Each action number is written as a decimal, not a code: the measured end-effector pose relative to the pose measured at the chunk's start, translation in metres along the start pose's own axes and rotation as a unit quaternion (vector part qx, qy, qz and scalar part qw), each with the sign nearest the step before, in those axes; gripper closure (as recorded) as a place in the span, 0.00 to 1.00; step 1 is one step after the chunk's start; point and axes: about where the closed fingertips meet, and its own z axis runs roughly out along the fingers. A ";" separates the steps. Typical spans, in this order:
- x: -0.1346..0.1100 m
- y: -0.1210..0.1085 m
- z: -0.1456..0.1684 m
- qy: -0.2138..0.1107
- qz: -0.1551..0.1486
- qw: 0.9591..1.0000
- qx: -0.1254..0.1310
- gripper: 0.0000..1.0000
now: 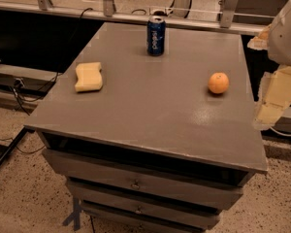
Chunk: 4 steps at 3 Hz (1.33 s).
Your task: Move orange near sponge
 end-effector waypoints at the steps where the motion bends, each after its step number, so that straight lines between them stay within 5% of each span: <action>1: 0.000 0.000 0.000 0.000 0.000 1.000 0.000 0.00; 3: -0.006 -0.052 0.040 -0.080 0.038 0.996 0.017 0.00; 4: -0.008 -0.084 0.068 -0.126 0.075 0.989 0.025 0.00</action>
Offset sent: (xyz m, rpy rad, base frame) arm 0.0347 -0.0081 -0.0098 0.1394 -0.0222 -0.0146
